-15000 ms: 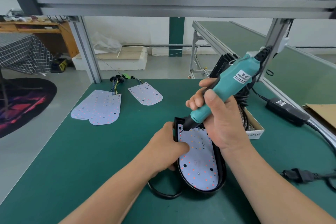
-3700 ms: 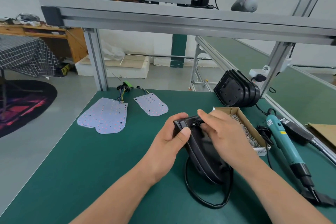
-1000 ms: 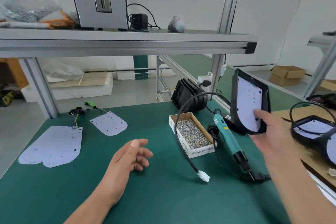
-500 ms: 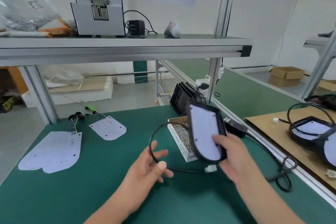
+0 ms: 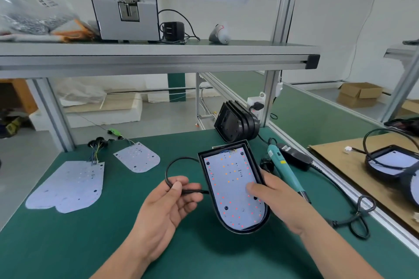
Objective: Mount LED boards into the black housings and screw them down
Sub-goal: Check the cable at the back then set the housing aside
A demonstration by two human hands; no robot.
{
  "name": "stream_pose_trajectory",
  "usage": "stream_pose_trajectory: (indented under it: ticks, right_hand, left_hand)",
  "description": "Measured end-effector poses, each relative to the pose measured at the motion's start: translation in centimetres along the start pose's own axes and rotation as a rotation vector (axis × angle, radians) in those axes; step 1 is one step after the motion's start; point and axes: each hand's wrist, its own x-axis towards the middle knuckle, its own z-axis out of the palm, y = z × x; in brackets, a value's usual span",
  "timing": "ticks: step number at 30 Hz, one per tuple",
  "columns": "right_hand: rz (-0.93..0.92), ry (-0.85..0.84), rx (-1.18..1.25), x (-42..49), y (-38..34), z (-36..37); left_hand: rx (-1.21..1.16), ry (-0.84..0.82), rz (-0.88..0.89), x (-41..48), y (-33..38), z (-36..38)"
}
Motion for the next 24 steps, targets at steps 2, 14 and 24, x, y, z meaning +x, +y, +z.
stream_pose_trajectory:
  ticks: [2, 14, 24]
  right_hand:
    - [-0.023, -0.025, -0.019, -0.2, -0.1, -0.3]
    - [-0.104, 0.457, 0.221, 0.3, 0.8, -10.0]
    - [-0.024, 0.927, 0.238, 2.9, 0.5, -22.5]
  left_hand:
    - [0.006, -0.027, -0.015, 0.0, 0.0, 0.0]
    - [0.249, -0.108, -0.043, -0.4, -0.8, 0.3]
    - [0.260, -0.085, -0.050, 0.4, -1.5, -0.2]
